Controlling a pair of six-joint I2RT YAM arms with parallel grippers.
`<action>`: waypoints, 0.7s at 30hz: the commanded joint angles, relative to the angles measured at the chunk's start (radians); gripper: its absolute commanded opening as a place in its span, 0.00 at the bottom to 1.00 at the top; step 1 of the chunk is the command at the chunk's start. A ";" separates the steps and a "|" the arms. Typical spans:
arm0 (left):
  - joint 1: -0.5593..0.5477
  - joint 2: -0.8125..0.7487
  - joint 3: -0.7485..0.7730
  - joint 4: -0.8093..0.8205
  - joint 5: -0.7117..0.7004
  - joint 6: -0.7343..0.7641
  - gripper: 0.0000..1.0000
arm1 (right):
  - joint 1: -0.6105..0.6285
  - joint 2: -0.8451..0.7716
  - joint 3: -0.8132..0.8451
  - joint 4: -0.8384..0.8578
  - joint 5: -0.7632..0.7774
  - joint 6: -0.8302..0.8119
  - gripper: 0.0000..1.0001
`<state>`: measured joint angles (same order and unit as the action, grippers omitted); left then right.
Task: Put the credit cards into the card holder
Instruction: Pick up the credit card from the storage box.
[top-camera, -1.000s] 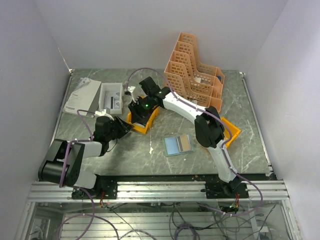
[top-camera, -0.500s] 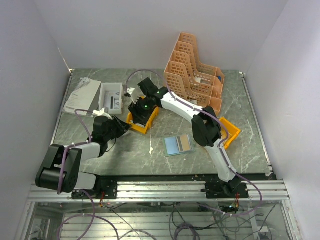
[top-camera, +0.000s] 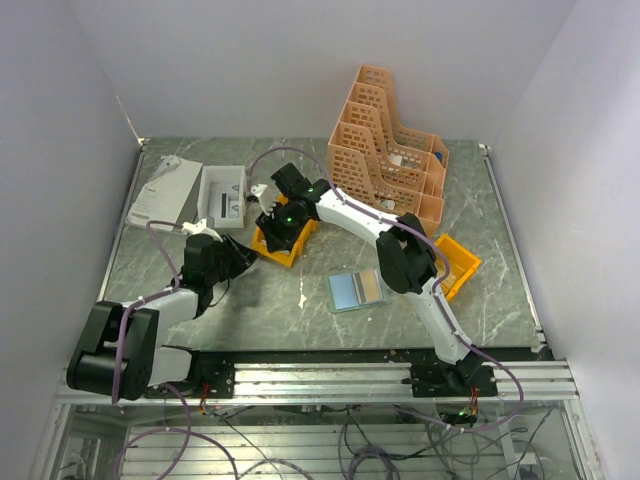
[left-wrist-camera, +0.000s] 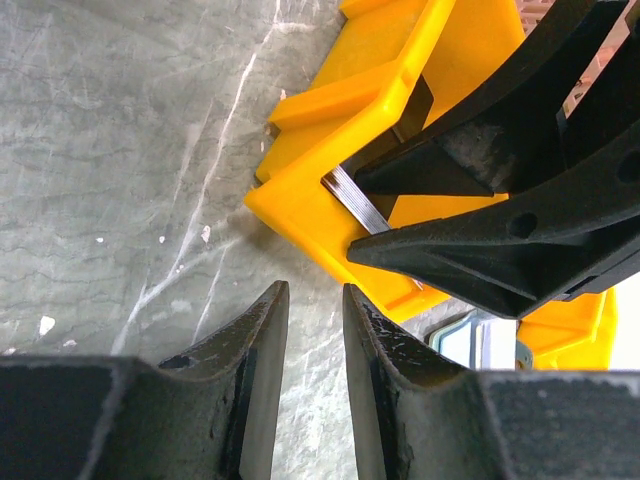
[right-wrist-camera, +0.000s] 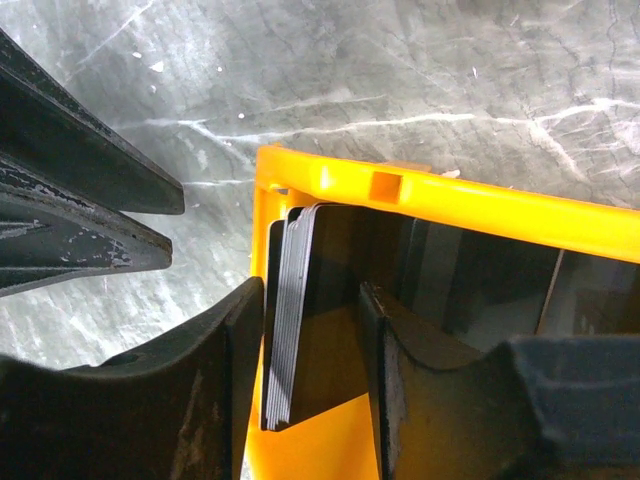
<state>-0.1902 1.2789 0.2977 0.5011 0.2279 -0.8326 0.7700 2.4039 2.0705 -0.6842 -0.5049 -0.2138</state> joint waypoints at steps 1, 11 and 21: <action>0.015 -0.028 -0.009 -0.018 -0.024 0.028 0.39 | -0.001 0.011 0.034 0.001 0.026 0.013 0.40; 0.020 -0.041 -0.012 -0.028 -0.016 0.032 0.39 | -0.011 -0.010 0.033 0.016 0.008 0.040 0.41; 0.020 -0.036 -0.012 -0.021 -0.011 0.028 0.39 | -0.026 -0.011 0.026 0.025 -0.012 0.059 0.43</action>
<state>-0.1802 1.2499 0.2928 0.4725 0.2279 -0.8188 0.7570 2.4039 2.0758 -0.6788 -0.5114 -0.1669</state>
